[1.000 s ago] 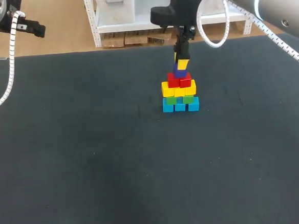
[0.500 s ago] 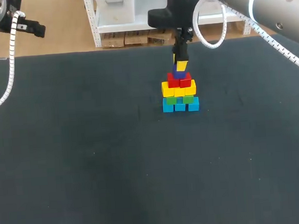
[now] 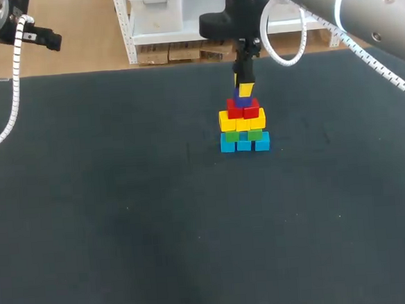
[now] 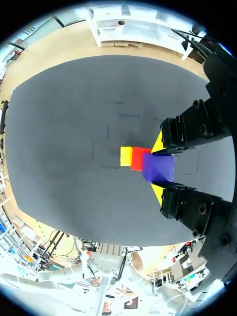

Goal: Place the blue cubes, place green cubes on the blue cubes, place the yellow cubes on the green cubes, then place the red cubes on the yellow cubes, and place purple cube on the red cubes.

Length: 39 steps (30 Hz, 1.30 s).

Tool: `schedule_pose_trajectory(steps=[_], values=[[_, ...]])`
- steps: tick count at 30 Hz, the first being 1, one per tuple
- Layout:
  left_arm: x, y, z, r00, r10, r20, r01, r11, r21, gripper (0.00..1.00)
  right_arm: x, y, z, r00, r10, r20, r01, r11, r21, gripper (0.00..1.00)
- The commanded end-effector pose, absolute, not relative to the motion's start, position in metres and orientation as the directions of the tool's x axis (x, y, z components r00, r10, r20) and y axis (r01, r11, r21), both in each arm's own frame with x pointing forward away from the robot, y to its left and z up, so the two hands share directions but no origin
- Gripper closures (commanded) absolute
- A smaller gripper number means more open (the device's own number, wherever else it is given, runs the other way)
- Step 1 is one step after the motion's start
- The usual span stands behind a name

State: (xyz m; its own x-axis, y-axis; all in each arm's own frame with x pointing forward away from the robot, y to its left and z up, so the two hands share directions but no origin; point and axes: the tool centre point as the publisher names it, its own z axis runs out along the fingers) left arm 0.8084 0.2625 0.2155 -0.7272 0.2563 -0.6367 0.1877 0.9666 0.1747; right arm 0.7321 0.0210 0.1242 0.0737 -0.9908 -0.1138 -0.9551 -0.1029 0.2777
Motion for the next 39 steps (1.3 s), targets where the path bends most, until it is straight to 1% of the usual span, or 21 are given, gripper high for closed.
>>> schedule_pose_trajectory(steps=[1, 3, 6, 10, 14, 15, 19, 25, 33, 39], values=[[0.808, 0.263, 0.216, -0.726, 0.257, -0.637, 0.190, 0.966, 0.173, 0.00, 0.739, 0.024, 0.125, 0.078, -0.991, -0.111, -0.904, -0.118, 0.411, 0.84], [0.808, 0.263, 0.216, -0.726, 0.257, -0.637, 0.190, 0.966, 0.173, 0.00, 0.739, 0.024, 0.125, 0.081, -0.991, -0.110, -0.903, -0.120, 0.413, 0.73], [0.808, 0.263, 0.216, -0.726, 0.257, -0.637, 0.190, 0.966, 0.173, 0.00, 0.738, 0.024, 0.125, 0.082, -0.991, -0.109, -0.902, -0.121, 0.415, 0.65], [0.808, 0.263, 0.216, -0.726, 0.257, -0.637, 0.190, 0.966, 0.173, 0.00, 0.738, 0.023, 0.125, 0.078, -0.991, -0.108, -0.901, -0.116, 0.417, 0.60], [0.808, 0.263, 0.216, -0.726, 0.257, -0.637, 0.190, 0.966, 0.173, 0.00, 0.738, 0.023, 0.128, 0.076, -0.990, -0.116, -0.904, -0.117, 0.411, 0.51], [0.808, 0.263, 0.216, -0.726, 0.257, -0.637, 0.190, 0.966, 0.173, 0.00, 0.738, 0.023, 0.129, 0.077, -0.990, -0.117, -0.905, -0.118, 0.408, 0.35], [0.808, 0.263, 0.216, -0.726, 0.257, -0.637, 0.190, 0.966, 0.173, 0.00, 0.738, 0.022, 0.133, 0.081, -0.989, -0.121, -0.909, -0.123, 0.397, 0.00], [0.808, 0.263, 0.216, -0.726, 0.257, -0.637, 0.190, 0.966, 0.173, 0.00, 0.744, 0.016, 0.146, 0.057, -0.989, -0.133, -0.927, -0.102, 0.362, 0.00], [0.808, 0.263, 0.216, -0.726, 0.257, -0.637, 0.190, 0.966, 0.173, 0.00, 0.766, -0.009, 0.167, -0.069, -0.978, -0.198, -0.965, 0.015, 0.262, 0.00], [0.808, 0.263, 0.216, -0.726, 0.257, -0.637, 0.190, 0.966, 0.173, 0.00, 0.771, -0.023, 0.173, -0.111, -0.966, -0.232, -0.971, 0.056, 0.232, 0.00]])
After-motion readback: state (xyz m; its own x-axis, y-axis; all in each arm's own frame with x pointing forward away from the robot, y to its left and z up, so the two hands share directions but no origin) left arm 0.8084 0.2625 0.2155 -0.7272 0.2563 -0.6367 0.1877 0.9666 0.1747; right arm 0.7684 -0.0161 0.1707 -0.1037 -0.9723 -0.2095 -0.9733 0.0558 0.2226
